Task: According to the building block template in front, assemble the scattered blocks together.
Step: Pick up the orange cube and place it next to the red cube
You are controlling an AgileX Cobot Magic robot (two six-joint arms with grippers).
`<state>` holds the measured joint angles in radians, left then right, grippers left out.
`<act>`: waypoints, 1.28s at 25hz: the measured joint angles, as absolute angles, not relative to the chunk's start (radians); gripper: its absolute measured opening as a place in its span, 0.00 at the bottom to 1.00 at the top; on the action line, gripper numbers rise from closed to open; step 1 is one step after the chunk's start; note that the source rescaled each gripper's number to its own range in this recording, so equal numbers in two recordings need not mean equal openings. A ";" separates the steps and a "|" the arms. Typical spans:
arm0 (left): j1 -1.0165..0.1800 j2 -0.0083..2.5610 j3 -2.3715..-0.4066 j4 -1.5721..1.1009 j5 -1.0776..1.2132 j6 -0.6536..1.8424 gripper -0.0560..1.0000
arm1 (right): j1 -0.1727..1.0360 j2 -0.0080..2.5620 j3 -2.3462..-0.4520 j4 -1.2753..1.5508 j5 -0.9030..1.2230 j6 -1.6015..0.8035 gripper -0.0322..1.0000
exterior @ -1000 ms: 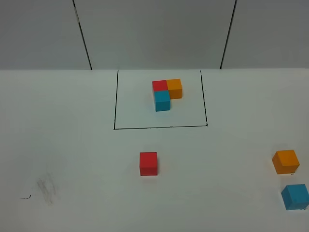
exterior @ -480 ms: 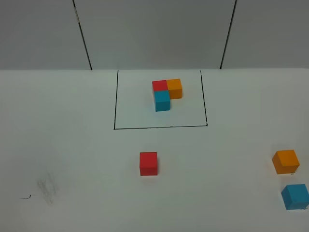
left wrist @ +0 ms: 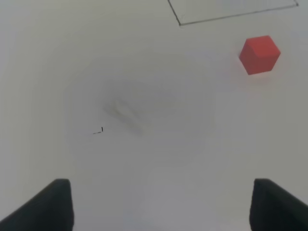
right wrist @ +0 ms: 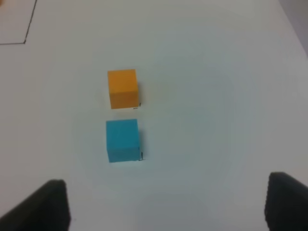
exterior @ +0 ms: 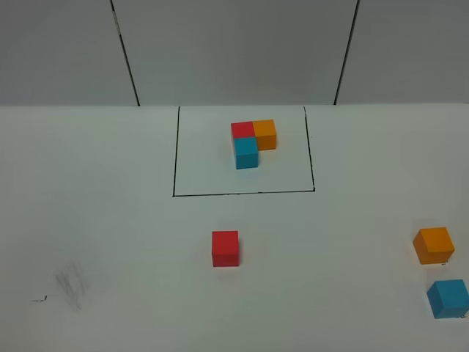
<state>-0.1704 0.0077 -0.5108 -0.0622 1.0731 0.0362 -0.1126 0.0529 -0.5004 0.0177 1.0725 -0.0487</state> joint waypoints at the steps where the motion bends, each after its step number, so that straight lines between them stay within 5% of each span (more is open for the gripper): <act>1: -0.170 -0.002 -0.511 -0.062 1.073 0.036 0.81 | -0.113 0.053 -0.500 0.017 1.073 -0.049 0.69; 20: 0.050 -0.007 -0.511 -0.062 1.072 0.036 0.80 | -0.113 0.053 -0.500 0.021 1.073 -0.049 0.69; 32: 0.058 -0.007 -0.511 -0.062 1.072 0.036 0.80 | -0.113 0.056 -0.513 0.025 1.044 -0.034 0.69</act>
